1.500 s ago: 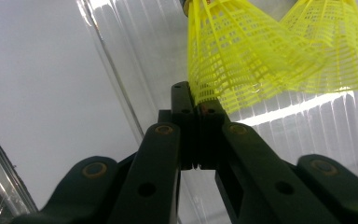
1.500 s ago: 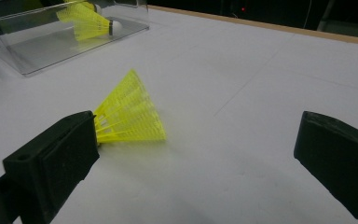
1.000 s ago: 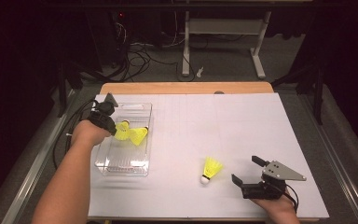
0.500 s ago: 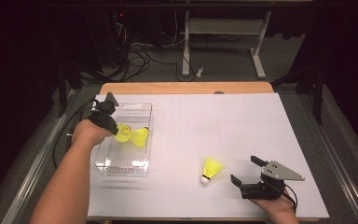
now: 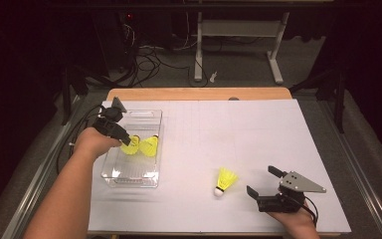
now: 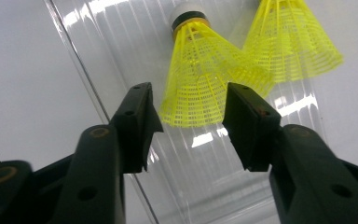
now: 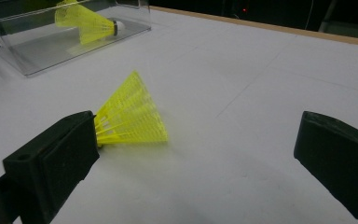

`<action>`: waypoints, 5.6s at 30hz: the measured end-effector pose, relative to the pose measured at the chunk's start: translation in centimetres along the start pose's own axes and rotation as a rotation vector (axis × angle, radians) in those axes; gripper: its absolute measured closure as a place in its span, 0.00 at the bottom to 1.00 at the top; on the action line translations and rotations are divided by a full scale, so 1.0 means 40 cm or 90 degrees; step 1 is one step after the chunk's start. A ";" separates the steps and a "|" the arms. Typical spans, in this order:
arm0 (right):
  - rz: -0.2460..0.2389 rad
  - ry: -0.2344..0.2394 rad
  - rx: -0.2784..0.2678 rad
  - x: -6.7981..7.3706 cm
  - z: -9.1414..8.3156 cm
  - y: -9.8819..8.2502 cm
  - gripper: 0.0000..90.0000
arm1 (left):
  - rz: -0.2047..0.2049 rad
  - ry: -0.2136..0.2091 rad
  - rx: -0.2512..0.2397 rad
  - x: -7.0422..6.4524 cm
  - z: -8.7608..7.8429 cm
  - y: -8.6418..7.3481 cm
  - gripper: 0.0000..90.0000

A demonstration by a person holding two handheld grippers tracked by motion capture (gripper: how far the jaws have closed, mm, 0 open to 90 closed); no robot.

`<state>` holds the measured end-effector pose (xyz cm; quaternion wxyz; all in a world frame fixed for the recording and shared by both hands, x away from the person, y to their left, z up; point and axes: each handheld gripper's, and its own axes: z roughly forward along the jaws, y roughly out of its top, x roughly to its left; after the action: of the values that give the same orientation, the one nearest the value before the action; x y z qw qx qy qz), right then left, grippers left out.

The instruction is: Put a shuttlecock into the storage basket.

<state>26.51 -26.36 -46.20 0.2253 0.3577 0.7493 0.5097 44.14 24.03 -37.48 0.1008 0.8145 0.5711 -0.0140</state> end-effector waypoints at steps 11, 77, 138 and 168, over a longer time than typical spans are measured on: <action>0.000 -0.002 -0.001 0.000 -0.001 0.001 0.00 | 0.010 0.000 0.013 -0.018 -0.024 -0.014 0.34; -0.002 0.000 0.006 0.003 0.005 -0.002 0.00 | 0.151 -0.028 0.064 -0.199 -0.010 -0.023 0.01; 0.001 -0.018 0.002 -0.012 -0.004 -0.005 0.00 | 0.288 -0.075 0.047 -0.517 0.044 -0.003 0.01; 0.003 -0.019 0.002 -0.015 -0.005 -0.005 0.00 | 0.322 -0.108 0.080 -0.614 0.161 -0.036 0.01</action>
<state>26.69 -26.97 -46.35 0.2345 0.3672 0.7457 0.5041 34.87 0.57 -40.60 0.0979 0.9317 0.3373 -0.0922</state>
